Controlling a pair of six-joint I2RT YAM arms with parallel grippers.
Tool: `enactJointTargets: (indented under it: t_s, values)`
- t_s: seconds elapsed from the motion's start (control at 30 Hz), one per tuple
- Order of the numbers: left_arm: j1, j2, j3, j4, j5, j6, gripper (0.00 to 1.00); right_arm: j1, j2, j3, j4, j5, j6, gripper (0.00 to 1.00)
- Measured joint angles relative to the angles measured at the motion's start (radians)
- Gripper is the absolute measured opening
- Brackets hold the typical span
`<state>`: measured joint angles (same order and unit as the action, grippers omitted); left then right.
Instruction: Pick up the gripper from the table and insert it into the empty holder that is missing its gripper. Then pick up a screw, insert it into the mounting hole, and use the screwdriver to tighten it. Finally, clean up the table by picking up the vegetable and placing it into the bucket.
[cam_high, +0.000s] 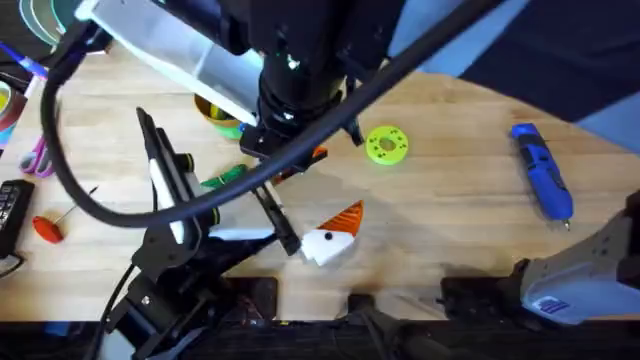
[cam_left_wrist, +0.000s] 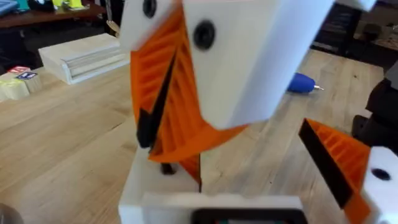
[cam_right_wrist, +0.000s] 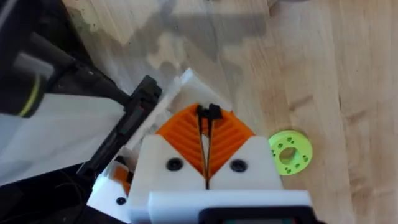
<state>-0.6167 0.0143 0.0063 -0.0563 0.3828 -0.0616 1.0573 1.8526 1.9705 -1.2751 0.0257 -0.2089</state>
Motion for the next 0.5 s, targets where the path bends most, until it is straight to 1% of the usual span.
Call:
enactJointTargets:
  t_s: [0.5]
  values:
    - [0.0, -0.001, 0.0, 0.0, -0.001, 0.006, 0.993, 0.006, 0.02, 0.0, -0.011, 0.023, 0.0, 0.007]
